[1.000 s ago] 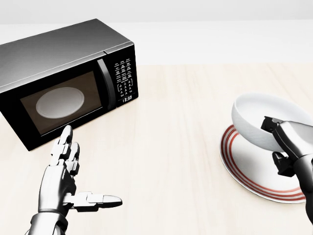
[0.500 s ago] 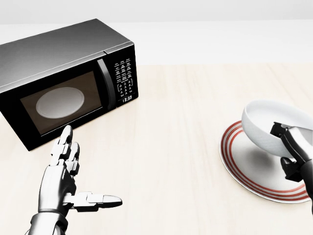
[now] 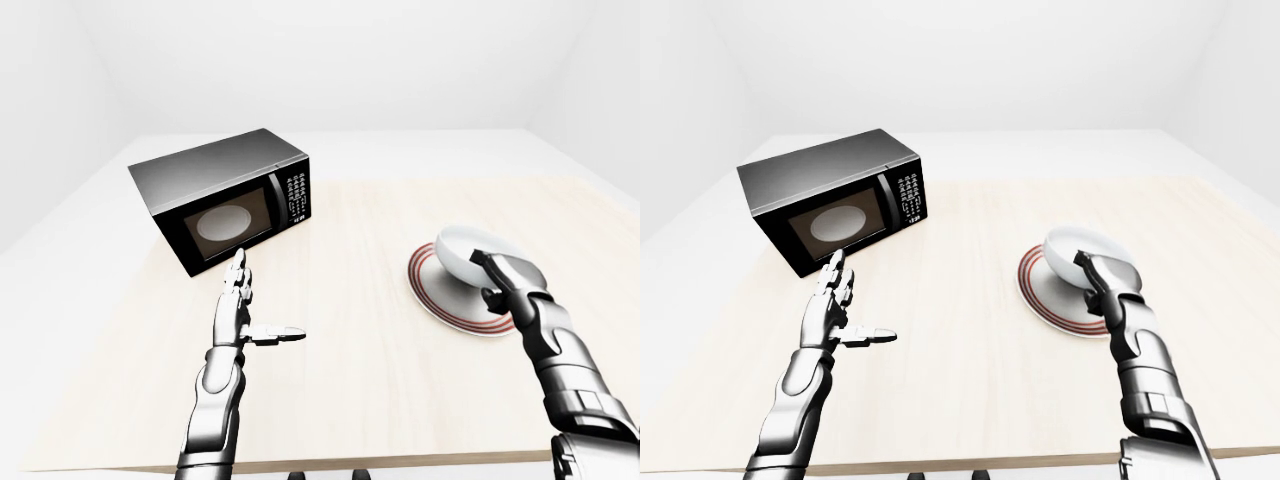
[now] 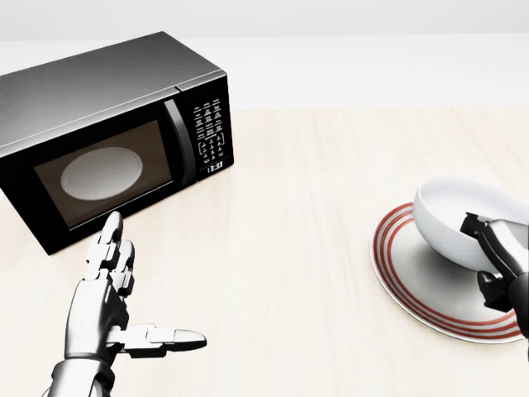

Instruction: Pick up the white bowl and put it on the plate.

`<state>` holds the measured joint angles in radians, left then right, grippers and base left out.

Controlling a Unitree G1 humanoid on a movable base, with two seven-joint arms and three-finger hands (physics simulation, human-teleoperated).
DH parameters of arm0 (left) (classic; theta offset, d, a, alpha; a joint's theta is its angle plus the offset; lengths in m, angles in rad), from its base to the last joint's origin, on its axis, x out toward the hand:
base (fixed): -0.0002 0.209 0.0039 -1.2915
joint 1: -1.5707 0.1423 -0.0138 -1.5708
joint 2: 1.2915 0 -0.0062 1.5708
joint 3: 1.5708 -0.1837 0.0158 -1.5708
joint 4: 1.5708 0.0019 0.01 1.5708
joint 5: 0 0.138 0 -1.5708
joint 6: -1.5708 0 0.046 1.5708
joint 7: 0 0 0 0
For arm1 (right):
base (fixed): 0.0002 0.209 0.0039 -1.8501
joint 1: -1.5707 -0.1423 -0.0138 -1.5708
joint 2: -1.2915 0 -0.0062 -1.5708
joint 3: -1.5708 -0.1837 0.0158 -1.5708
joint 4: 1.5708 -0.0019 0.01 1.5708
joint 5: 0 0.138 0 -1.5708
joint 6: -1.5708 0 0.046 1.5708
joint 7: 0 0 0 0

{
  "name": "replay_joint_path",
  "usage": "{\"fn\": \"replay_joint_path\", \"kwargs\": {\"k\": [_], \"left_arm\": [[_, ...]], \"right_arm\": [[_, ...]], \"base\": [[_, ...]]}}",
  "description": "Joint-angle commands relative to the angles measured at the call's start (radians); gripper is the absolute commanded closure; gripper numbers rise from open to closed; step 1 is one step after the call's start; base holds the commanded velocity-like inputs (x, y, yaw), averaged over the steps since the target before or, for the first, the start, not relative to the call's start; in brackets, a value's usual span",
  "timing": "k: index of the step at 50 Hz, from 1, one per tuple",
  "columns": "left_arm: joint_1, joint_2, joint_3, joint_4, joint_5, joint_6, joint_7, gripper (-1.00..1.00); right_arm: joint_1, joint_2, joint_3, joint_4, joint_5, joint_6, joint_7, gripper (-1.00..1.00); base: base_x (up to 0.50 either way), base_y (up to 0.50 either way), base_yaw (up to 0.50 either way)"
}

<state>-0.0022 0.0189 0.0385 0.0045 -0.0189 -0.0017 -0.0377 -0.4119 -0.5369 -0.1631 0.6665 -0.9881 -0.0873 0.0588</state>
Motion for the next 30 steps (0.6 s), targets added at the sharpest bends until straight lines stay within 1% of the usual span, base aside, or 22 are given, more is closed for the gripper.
{"fn": "replay_joint_path", "kwargs": {"k": [1, 15, 30], "left_arm": [[0.000, 0.000, 0.000, 0.000, 0.000, 0.000, 0.000, -1.00], [0.000, 0.000, 0.000, 0.000, 0.000, 0.000, 0.000, -1.00], [0.000, 0.000, 0.000, 0.000, 0.000, 0.000, 0.000, -1.00]], "right_arm": [[-0.020, -0.005, 0.003, 0.045, -0.014, 0.000, -0.053, 1.00], [-0.026, -0.004, 0.014, 0.081, -0.012, 0.000, -0.074, 1.00], [-0.016, -0.004, 0.014, 0.074, -0.010, 0.000, -0.071, 1.00]], "base": [[0.00, 0.00, 0.00], [0.00, 0.00, 0.00], [0.00, 0.00, 0.00]]}}
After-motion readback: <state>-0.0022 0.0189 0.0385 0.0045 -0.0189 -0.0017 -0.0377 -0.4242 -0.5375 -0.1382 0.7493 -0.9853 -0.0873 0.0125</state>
